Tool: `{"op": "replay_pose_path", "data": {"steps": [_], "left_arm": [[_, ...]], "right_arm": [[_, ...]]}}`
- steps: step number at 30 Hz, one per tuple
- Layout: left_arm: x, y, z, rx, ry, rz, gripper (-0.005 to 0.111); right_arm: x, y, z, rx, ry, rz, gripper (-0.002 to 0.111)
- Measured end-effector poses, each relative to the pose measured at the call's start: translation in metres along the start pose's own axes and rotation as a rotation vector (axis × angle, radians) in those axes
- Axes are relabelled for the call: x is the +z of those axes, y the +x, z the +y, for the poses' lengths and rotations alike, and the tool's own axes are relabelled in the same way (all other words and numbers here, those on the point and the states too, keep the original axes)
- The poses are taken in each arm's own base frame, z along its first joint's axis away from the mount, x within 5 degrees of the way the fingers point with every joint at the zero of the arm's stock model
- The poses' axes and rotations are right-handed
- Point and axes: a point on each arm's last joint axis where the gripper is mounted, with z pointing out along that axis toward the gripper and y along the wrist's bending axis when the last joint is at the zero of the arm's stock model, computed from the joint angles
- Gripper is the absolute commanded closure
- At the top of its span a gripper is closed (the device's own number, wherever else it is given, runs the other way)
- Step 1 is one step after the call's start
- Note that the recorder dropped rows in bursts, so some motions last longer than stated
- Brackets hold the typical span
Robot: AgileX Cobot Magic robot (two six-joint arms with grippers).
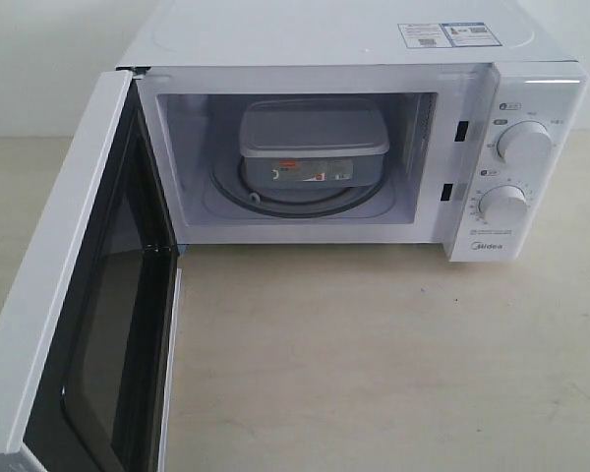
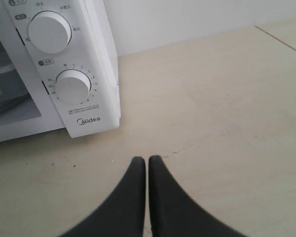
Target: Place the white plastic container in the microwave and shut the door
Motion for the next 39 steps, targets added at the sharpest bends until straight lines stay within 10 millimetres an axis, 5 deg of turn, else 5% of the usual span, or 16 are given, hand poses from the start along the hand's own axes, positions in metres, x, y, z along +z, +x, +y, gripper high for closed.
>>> {"op": "replay_pose_path", "data": {"steps": [8, 16, 22, 27, 34, 39], "left_arm": [[-0.003, -0.009, 0.000, -0.030, -0.004, -0.014, 0.102], [-0.069, -0.120, -0.003, -0.187, -0.019, -0.184, 0.102], [-0.115, -0.159, -0.001, -0.349, -0.093, -0.055, 0.102], [-0.137, -0.175, -0.001, -0.358, -0.089, -0.125, 0.102], [-0.139, -0.179, -0.012, -0.331, 0.020, -0.080, 0.102], [-0.095, -0.193, -0.024, -0.247, 0.106, 0.183, 0.102]], "right_arm": [[0.000, 0.000, 0.000, 0.000, 0.000, 0.000, 0.108], [0.000, 0.000, 0.000, 0.000, 0.000, 0.000, 0.108], [0.000, 0.000, 0.000, 0.000, 0.000, 0.000, 0.108], [0.000, 0.000, 0.000, 0.000, 0.000, 0.000, 0.108], [0.000, 0.000, 0.000, 0.000, 0.000, 0.000, 0.108], [0.000, 0.000, 0.000, 0.000, 0.000, 0.000, 0.108]]}}
